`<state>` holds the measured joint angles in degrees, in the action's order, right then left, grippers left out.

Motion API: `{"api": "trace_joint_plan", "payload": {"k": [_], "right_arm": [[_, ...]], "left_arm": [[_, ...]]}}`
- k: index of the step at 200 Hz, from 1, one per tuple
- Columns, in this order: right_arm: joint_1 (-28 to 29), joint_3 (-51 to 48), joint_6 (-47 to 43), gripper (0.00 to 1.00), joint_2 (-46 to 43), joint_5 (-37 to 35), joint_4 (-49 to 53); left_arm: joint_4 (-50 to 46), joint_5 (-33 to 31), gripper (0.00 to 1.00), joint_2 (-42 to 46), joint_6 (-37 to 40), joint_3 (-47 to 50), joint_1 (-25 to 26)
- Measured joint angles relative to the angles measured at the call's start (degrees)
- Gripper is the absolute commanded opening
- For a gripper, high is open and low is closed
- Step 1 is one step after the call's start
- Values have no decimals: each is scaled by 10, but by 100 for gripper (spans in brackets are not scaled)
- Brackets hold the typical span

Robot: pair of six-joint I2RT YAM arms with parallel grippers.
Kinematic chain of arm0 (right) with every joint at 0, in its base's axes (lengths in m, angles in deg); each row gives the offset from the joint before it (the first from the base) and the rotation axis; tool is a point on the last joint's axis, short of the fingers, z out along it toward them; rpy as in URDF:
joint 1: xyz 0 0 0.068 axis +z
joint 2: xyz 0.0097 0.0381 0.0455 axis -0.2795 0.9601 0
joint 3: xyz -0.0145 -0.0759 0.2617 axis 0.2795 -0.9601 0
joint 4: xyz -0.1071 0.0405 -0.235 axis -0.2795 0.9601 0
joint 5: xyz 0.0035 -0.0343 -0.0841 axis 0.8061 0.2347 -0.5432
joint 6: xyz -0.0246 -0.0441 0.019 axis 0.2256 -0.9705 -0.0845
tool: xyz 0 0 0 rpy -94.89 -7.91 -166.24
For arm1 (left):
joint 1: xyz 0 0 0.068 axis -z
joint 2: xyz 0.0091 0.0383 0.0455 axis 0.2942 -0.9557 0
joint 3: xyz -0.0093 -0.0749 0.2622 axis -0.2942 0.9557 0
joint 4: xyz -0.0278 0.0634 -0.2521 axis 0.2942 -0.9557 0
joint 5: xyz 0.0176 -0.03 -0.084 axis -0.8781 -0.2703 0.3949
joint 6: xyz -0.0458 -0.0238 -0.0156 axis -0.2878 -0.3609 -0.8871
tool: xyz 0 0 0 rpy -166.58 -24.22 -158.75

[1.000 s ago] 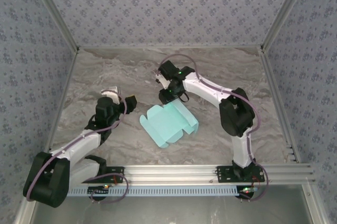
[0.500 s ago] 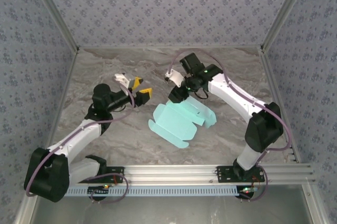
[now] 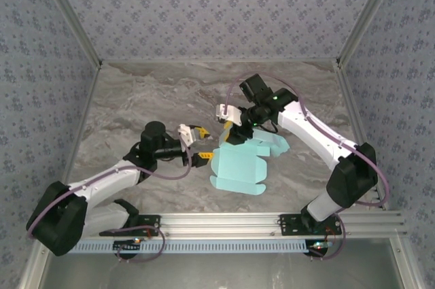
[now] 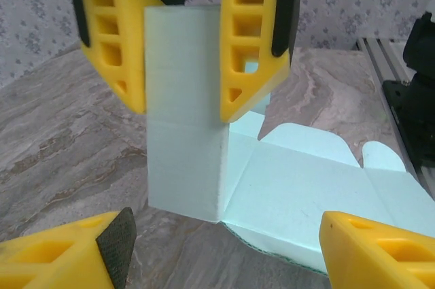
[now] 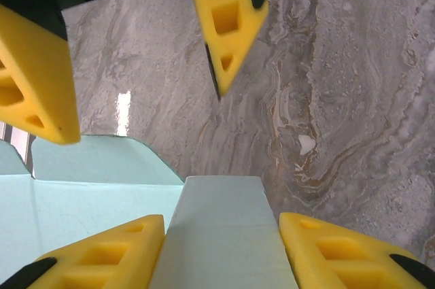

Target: Fold the paper box

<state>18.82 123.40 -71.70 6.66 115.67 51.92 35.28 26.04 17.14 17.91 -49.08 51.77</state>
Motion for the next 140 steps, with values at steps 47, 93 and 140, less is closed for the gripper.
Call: {"api": "trace_joint_plan", "payload": {"k": [47,93,140], "right_arm": [[12,-7,-31,43,0,34,14],[17,-17,-36,43,0,40,14],[5,-18,-27,43,0,36,24]], "left_arm": [[-3,-7,72,-35,17,-29,4],[-3,-18,71,-61,21,-47,12],[23,-15,70,-107,12,-57,26]]}}
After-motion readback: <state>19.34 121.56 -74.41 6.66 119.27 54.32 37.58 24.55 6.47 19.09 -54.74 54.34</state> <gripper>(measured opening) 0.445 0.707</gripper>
